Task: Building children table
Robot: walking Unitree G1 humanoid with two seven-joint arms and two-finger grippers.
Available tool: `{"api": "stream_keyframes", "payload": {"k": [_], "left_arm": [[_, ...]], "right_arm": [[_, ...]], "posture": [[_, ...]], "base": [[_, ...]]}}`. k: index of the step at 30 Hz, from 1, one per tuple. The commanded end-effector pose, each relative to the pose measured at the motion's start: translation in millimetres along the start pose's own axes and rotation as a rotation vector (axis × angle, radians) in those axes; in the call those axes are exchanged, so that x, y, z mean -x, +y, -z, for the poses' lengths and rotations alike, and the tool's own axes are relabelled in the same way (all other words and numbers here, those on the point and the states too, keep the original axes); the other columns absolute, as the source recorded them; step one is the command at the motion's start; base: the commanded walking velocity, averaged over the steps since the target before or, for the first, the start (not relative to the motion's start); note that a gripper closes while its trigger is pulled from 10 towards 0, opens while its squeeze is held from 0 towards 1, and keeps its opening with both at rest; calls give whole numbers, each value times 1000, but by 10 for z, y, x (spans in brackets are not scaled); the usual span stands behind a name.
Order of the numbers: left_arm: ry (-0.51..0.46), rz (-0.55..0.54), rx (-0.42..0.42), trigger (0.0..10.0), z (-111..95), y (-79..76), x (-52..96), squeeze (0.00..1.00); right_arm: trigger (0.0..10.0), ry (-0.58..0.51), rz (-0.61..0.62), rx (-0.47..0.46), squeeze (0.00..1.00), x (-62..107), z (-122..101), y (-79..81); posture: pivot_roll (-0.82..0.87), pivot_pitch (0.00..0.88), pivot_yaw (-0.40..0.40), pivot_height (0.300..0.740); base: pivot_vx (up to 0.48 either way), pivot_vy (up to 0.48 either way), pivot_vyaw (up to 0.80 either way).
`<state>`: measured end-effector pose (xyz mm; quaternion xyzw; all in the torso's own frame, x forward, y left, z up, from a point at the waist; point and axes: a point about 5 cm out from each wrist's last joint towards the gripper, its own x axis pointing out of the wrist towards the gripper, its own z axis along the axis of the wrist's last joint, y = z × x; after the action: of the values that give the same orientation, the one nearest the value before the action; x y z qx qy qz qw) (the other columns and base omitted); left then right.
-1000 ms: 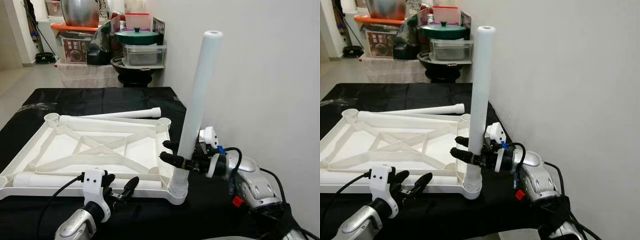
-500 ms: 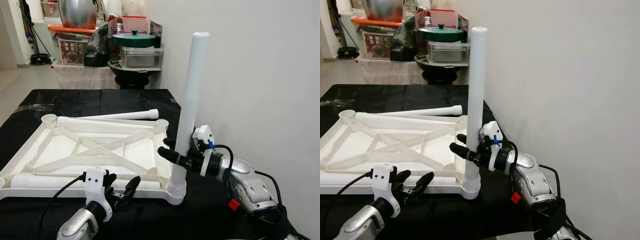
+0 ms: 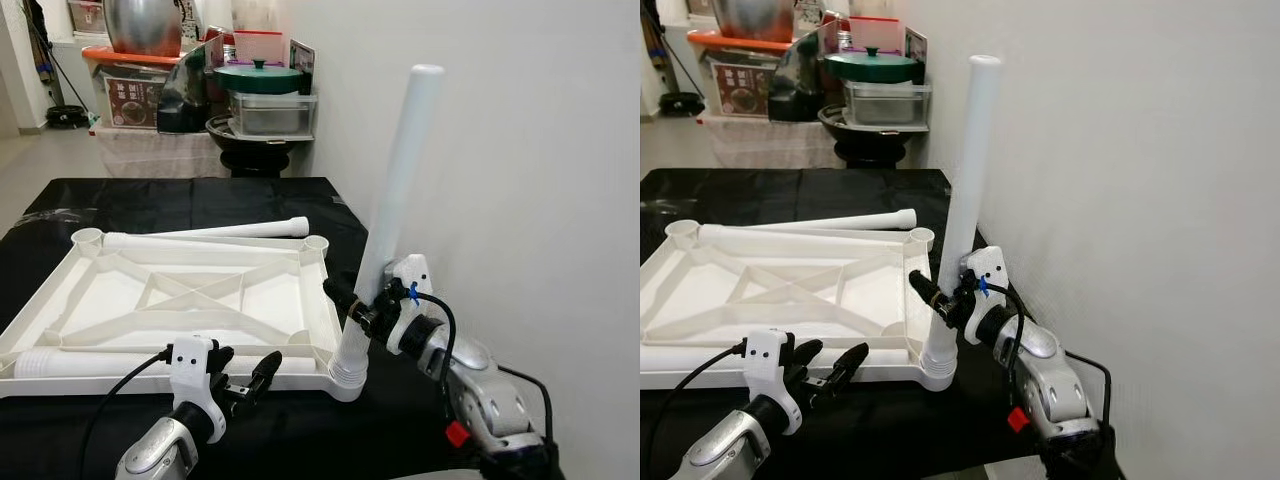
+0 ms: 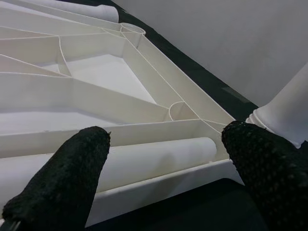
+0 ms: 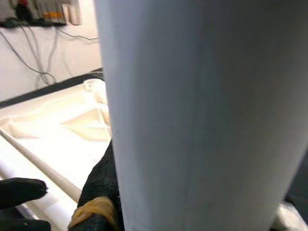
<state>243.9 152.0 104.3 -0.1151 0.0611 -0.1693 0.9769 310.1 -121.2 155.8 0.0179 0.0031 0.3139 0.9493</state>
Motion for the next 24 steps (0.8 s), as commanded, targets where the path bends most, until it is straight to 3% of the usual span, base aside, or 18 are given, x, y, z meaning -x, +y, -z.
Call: {"api": "stream_keyframes", "payload": {"k": [1, 11, 14, 17, 20, 24], "left_arm": [[7, -9, -1, 10000, 26, 10, -16, 0], [5, -13, 5, 10000, 41, 8, -29, 0], [5, -17, 6, 10000, 46, 13, -25, 0], [5, -18, 6, 10000, 47, 14, -25, 0], [3, -20, 6, 10000, 48, 23, -22, 0], [3, -21, 5, 10000, 48, 24, -23, 0]], "right_arm": [[10000, 246, 117, -29, 0, 173, 463, -133], [10000, 318, 178, -12, 0, 173, 504, -9], [10000, 343, 311, -59, 0, 172, 524, -92], [10000, 346, 339, -68, 0, 176, 525, -104], [10000, 331, 504, -125, 0, 216, 513, -203], [10000, 318, 566, -135, 0, 245, 500, -241]], "posture": [[46, 0, -92, 740], [43, 0, -100, 740], [44, 0, -104, 740], [44, 0, -104, 740], [47, 0, -105, 740], [47, 0, -105, 740]], "base": [[0, 0, 0], [0, 0, 0], [0, 0, 0], [0, 0, 0], [0, 0, 0], [0, 0, 0]]}}
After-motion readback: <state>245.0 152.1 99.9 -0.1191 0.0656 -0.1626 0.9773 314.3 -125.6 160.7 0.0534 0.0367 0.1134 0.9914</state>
